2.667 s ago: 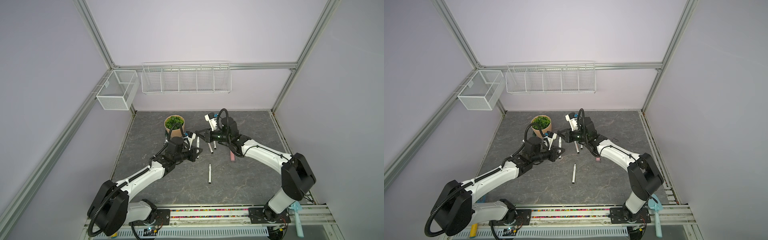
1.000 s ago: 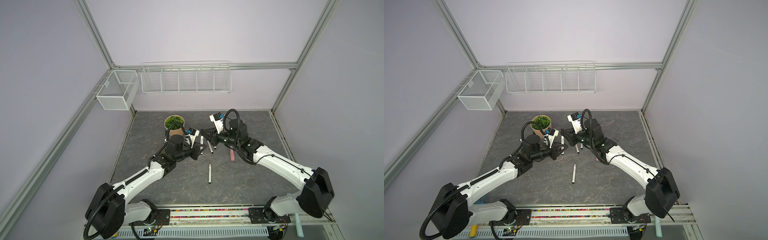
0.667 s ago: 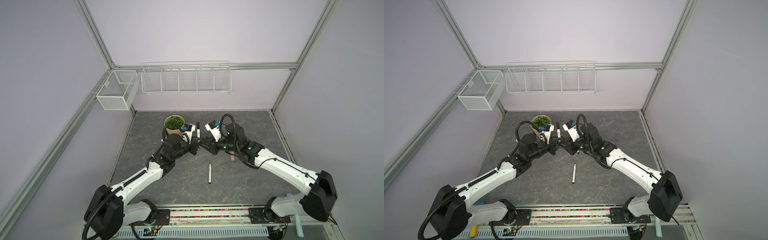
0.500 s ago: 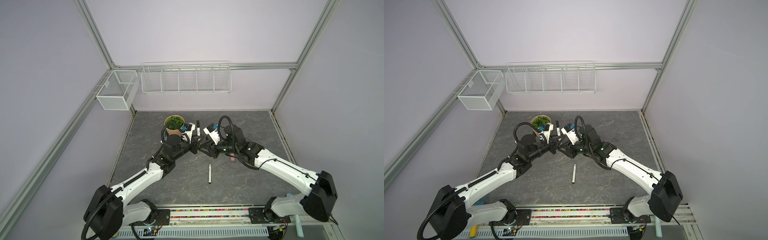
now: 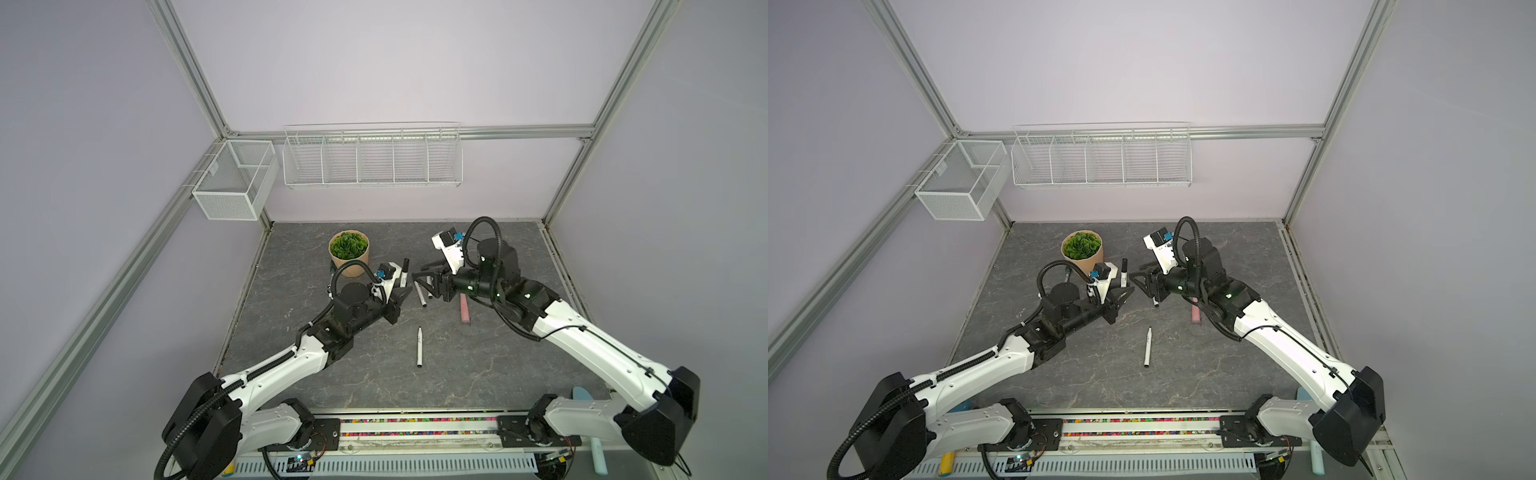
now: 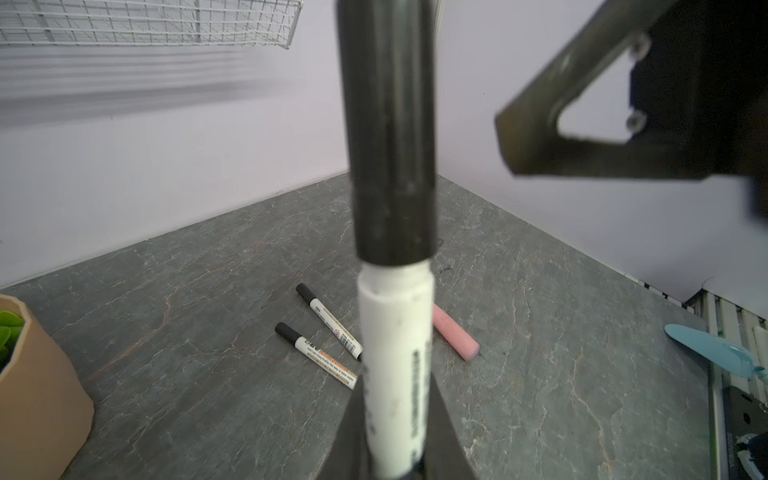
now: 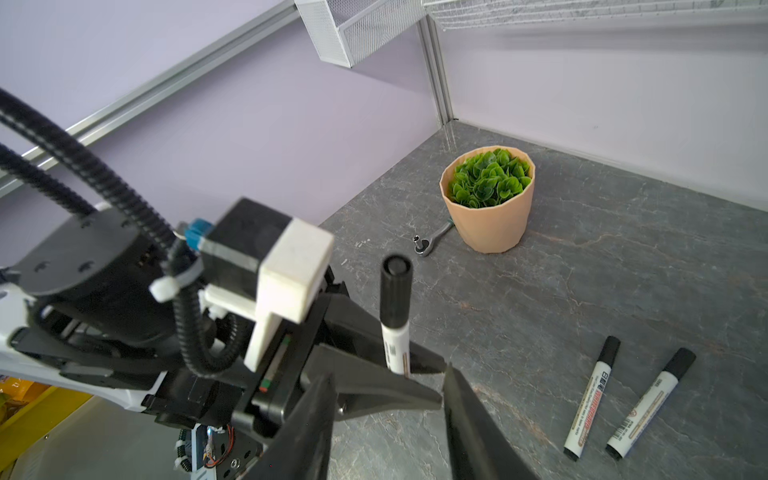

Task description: Insert the pens into the pen caps

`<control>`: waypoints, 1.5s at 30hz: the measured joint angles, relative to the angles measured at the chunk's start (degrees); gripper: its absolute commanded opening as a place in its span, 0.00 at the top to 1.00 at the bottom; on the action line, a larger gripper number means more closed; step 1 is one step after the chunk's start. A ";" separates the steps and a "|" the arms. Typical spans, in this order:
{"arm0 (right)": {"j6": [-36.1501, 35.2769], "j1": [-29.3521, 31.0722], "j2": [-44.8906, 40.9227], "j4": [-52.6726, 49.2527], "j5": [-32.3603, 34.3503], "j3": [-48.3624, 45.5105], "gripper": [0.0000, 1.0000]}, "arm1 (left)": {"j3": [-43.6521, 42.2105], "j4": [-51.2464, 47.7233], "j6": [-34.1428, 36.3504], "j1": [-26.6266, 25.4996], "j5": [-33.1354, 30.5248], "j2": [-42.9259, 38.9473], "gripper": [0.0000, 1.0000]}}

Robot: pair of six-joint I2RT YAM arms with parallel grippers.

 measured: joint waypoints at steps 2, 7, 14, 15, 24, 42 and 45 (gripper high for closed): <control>-0.04 0.00 0.66 0.11 0.00 1.33 0.55 | -0.70 -0.35 0.31 -0.85 -0.81 0.00 1.00; 0.00 0.00 3.87 0.35 0.74 3.69 0.57 | -1.36 -0.63 0.72 -1.99 -1.95 -0.26 1.00; 0.35 -0.09 7.43 0.74 0.87 4.44 0.59 | -1.53 -1.27 0.96 -2.16 -3.17 -1.14 1.00; 0.52 -0.11 7.63 0.76 0.70 4.50 0.60 | -1.53 -1.27 1.01 -2.16 -3.26 -1.14 1.00; 3.06 -0.09 8.00 1.88 -1.27 4.31 0.70 | -1.53 -1.20 1.36 -2.14 -3.61 -1.14 1.00; 6.82 -1.33 8.26 5.66 -5.35 1.25 0.91 | -1.05 -1.64 -0.28 -2.14 -2.67 -1.14 1.00; 7.72 -2.71 8.96 6.49 -8.33 1.31 0.91 | -0.42 -1.88 -0.48 -2.14 -2.75 -1.14 1.00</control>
